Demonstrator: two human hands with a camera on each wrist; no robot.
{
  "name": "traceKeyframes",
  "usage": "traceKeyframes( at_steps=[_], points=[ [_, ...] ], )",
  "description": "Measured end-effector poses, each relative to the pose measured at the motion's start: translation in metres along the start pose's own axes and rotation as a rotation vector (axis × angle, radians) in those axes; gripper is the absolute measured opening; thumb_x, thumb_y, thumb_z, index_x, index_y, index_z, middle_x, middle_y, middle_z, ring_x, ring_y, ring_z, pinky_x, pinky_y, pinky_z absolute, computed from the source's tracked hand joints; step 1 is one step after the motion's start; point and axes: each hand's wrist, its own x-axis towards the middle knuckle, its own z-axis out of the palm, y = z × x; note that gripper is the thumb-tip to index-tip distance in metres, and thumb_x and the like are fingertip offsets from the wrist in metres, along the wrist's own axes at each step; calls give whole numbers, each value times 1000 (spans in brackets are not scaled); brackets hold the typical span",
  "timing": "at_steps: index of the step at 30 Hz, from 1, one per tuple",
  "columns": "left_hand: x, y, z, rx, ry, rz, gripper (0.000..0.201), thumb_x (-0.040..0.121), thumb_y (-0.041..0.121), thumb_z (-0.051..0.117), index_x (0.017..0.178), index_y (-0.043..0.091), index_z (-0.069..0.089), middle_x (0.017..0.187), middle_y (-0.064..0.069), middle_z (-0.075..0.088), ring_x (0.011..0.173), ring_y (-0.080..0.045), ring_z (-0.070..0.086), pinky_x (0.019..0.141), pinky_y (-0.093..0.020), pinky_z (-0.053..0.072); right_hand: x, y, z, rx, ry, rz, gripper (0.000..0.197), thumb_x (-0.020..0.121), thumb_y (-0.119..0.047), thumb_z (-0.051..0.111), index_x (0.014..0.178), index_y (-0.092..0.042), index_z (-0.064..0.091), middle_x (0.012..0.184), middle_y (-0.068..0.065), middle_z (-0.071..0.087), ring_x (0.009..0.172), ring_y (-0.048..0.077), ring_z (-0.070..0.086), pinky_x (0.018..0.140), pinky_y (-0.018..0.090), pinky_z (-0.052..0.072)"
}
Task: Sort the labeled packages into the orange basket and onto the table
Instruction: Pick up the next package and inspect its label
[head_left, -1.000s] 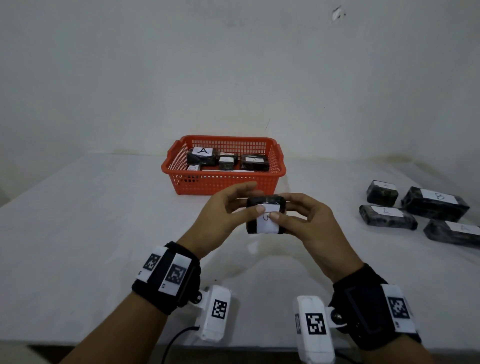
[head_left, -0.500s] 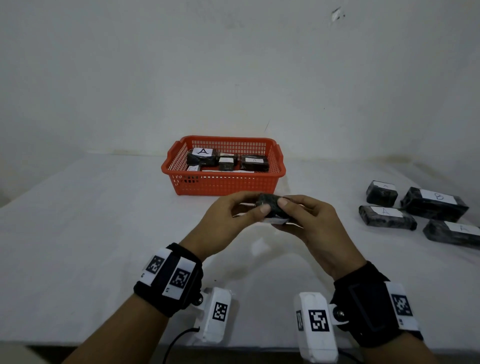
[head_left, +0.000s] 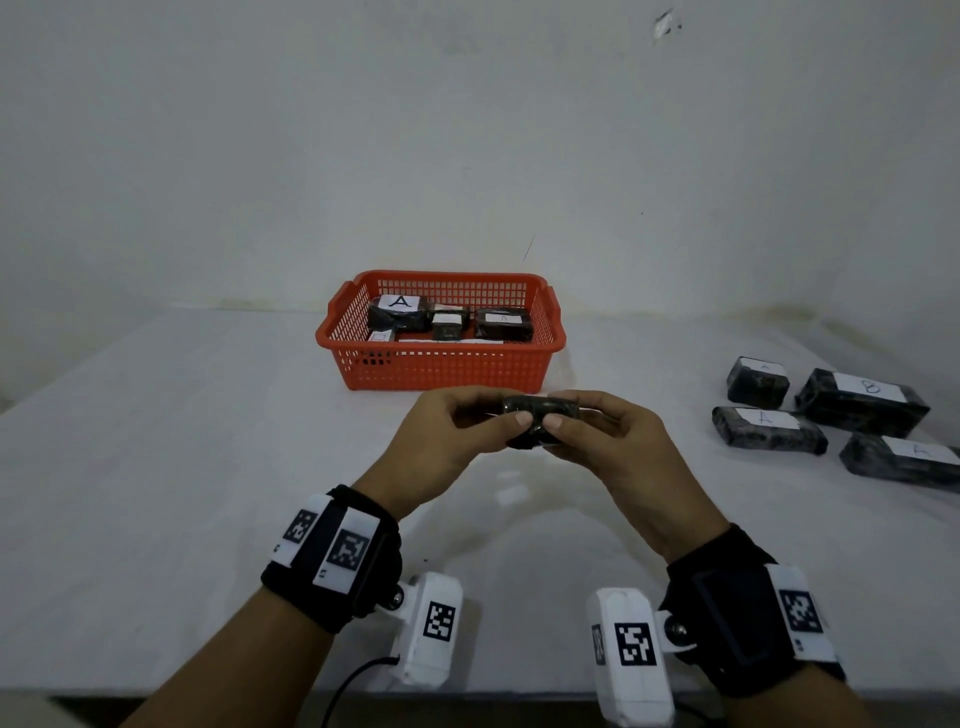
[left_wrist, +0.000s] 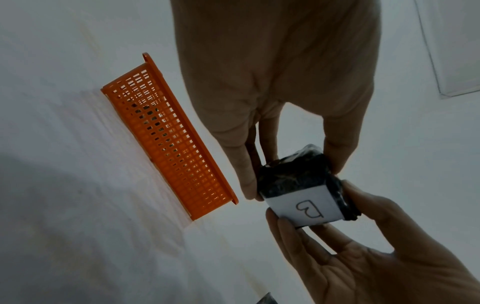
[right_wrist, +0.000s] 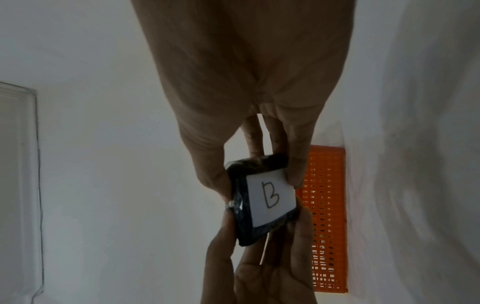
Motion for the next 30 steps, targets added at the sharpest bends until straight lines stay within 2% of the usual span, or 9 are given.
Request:
traceKeyframes(
  at_steps=[4, 10, 14, 16, 18, 23, 25, 27, 30],
  points=[
    [2, -2, -1, 28, 19, 2, 31, 92, 18, 74, 122, 12, 74, 112, -3, 78, 104, -16, 75, 94, -32, 60, 1, -1, 0, 15, 5, 26, 30, 90, -15, 77, 119, -7, 70, 107, 12, 81, 103, 29, 78, 96, 37, 61],
    [-1, 0, 1, -20, -23, -45, 27, 97, 22, 69, 123, 16, 74, 113, -3, 78, 106, -19, 75, 95, -36, 61, 1, -5, 0, 10, 15, 7, 28, 88, -18, 79, 112, -4, 74, 101, 13, 81, 99, 28, 79, 94, 38, 62],
    [3, 1, 1, -149, 15, -101, 28, 101, 21, 63, 121, 4, 73, 115, -13, 77, 109, -29, 74, 93, -39, 62, 0, -6, 0, 66, -17, 11, 50, 80, -35, 78, 122, -8, 70, 105, 14, 81, 103, 28, 78, 95, 40, 60],
    [3, 3, 1, -221, 10, -140, 29, 103, 25, 58, 120, 7, 73, 115, -15, 77, 109, -33, 73, 93, -40, 61, 0, -7, 0, 89, -5, 10, 53, 77, -38, 77, 121, -8, 70, 103, 15, 81, 102, 28, 78, 95, 39, 60],
    [2, 4, 2, -259, -18, -170, 29, 104, 30, 56, 121, 13, 73, 116, -14, 77, 109, -33, 74, 96, -42, 60, 1, -7, 0, 75, 23, -4, 52, 75, -39, 78, 116, -7, 72, 98, 16, 81, 98, 29, 79, 91, 38, 61],
    [1, 7, 4, -306, -45, -218, 39, 101, 40, 52, 124, 14, 71, 113, -17, 77, 105, -37, 75, 90, -41, 63, 2, -7, 1, -7, 28, 6, 53, 76, -46, 76, 115, -10, 73, 97, 10, 82, 91, 28, 79, 79, 32, 63],
    [3, 10, 4, -315, -46, -264, 43, 104, 44, 46, 125, 15, 68, 109, -17, 78, 100, -38, 76, 84, -40, 64, 1, -7, 2, -12, -15, 23, 46, 83, -42, 75, 119, -13, 72, 105, 8, 81, 96, 27, 78, 80, 33, 63],
    [3, 13, 3, -276, -47, -301, 45, 106, 48, 42, 121, 15, 68, 103, -19, 79, 93, -39, 77, 78, -39, 65, 0, -7, 2, 1, -32, 24, 40, 88, -25, 78, 127, -20, 68, 113, 9, 79, 101, 25, 78, 82, 34, 64],
    [2, 12, 1, -169, -53, -336, 53, 105, 55, 40, 116, 12, 69, 95, -24, 78, 83, -39, 78, 70, -37, 66, -2, -5, 0, -32, -84, 10, 63, 85, -8, 83, 138, -33, 59, 122, 5, 75, 109, 24, 76, 88, 39, 64]
  ],
)
